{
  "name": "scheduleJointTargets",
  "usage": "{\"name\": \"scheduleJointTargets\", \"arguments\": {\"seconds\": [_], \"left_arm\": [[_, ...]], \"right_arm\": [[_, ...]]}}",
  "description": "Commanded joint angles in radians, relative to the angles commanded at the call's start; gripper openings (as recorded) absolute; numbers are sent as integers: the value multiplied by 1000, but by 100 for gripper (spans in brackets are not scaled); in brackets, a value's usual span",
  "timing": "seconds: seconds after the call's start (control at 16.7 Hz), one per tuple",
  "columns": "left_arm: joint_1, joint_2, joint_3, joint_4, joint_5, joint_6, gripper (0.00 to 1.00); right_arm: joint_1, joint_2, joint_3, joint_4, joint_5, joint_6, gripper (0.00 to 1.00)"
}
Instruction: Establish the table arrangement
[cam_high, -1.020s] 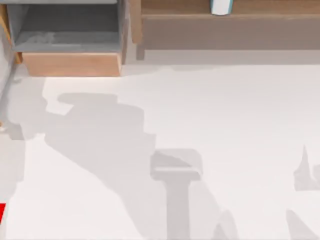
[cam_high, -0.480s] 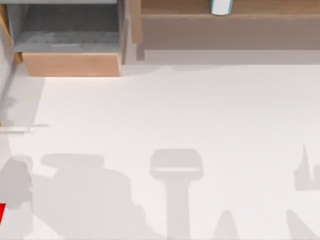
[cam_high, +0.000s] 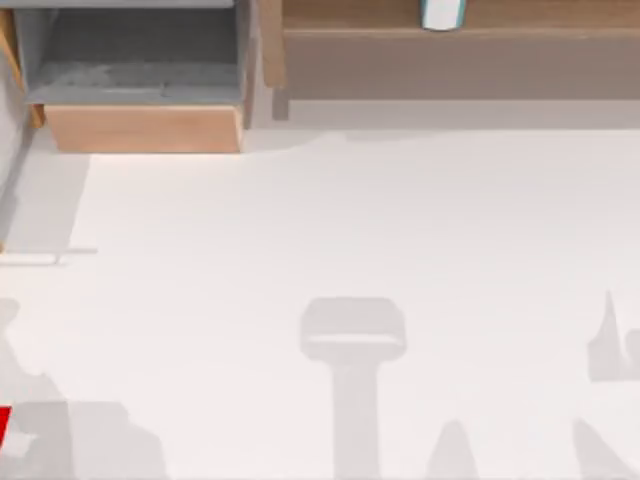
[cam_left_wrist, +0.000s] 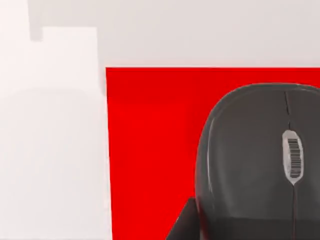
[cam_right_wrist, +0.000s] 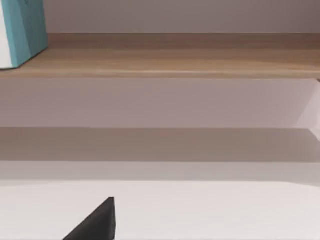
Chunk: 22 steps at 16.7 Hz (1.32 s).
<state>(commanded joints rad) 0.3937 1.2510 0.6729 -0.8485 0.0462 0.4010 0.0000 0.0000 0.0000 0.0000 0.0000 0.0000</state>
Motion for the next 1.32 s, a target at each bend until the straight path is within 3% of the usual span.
{"name": "scheduleJointTargets", "arguments": {"seconds": [0.3, 1.32], "left_arm": [[13, -35, -94, 8, -8, -3, 0], [10, -67, -50, 38, -6, -3, 0]], "right_arm": [[0, 0, 0, 0, 0, 0, 100], [0, 0, 0, 0, 0, 0, 100]]}}
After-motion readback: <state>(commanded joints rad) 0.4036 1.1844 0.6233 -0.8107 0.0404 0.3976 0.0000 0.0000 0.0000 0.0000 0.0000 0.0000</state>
